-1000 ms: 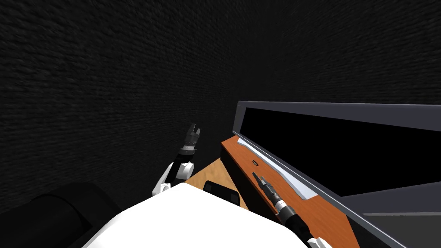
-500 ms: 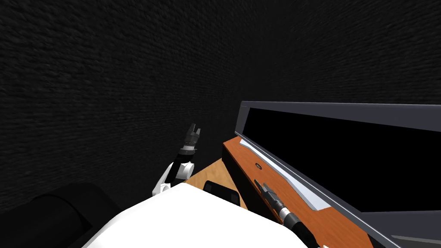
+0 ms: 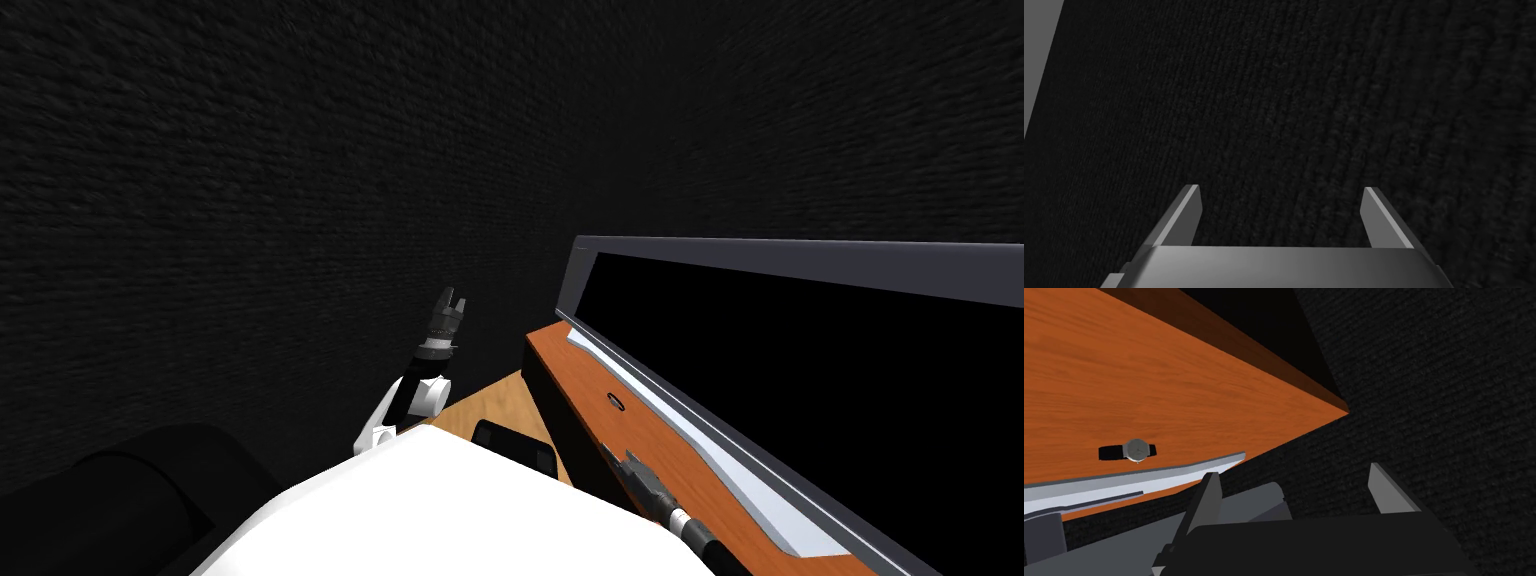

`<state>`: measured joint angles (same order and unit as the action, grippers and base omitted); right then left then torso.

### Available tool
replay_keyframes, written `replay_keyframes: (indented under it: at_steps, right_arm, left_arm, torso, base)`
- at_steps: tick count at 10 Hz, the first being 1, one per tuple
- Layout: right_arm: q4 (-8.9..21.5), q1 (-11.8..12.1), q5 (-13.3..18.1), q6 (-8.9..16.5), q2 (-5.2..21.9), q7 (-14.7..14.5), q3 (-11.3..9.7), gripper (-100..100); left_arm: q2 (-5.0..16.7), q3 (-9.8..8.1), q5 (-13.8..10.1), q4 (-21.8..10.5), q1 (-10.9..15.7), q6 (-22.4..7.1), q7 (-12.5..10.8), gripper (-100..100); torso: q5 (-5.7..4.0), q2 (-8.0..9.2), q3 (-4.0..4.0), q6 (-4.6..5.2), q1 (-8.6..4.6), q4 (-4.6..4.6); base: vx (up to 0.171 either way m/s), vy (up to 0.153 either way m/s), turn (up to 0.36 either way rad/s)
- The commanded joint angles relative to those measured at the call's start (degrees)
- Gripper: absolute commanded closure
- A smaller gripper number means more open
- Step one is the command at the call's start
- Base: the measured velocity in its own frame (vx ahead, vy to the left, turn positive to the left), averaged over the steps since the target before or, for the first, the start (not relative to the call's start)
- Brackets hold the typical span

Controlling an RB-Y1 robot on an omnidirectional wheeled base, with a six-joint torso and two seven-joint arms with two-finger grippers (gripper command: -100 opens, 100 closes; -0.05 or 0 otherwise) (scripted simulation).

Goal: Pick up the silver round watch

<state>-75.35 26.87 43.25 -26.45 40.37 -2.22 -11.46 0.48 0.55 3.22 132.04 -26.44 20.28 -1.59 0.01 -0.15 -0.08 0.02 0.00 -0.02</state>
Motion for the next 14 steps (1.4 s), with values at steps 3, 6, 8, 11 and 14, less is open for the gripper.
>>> replay_keyframes:
  at_steps: [3, 6, 8, 11, 14]
  right_arm:
    - [5.2, -0.85, 4.31, 0.22, 1.91, -1.05, -1.69, -100]
    - [11.16, -2.82, 9.3, 0.23, 4.17, -2.33, -3.72, -100]
    - [15.08, -3.88, 12.1, 0.26, 5.2, -2.96, -4.68, -100]
    - [18.23, -4.96, 14.56, 0.32, 6.16, -3.59, -5.6, -100]
    - [23.22, -7.19, 19.2, 0.48, 7.92, -4.79, -7.35, -100]
  left_arm:
    - [0.0, 0.0, 0.0, 0.0, 0.0, 0.0, 0.0, 0]
    - [0.0, -0.01, 0.0, 0.0, -0.01, 0.0, 0.0, 0]
    - [0.0, -0.01, 0.0, 0.0, -0.01, 0.0, 0.0, 0]
    - [0.0, -0.01, 0.0, 0.0, -0.01, 0.0, 0.0, 0]
    - [0.0, -0.01, 0.0, 0.0, -0.01, 0.0, 0.0, 0]
  torso:
    - [0.0, -0.03, -0.02, -0.01, 0.0, 0.0]
    - [0.0, -0.02, -0.02, 0.05, -0.02, -0.01]
    - [-0.01, -0.13, -0.07, 0.01, -0.07, -0.02]
    - [0.0, -0.04, -0.03, 0.07, -0.03, -0.02]
    - [-0.01, 0.0, 0.0, 0.06, -0.05, 0.0]
  base:
    - [0.04, 0.004, 0.151]
    - [0.045, 0.001, 0.177]
    - [0.069, -0.016, 0.196]
    - [0.04, -0.009, 0.094]
    - [0.042, -0.017, 0.147]
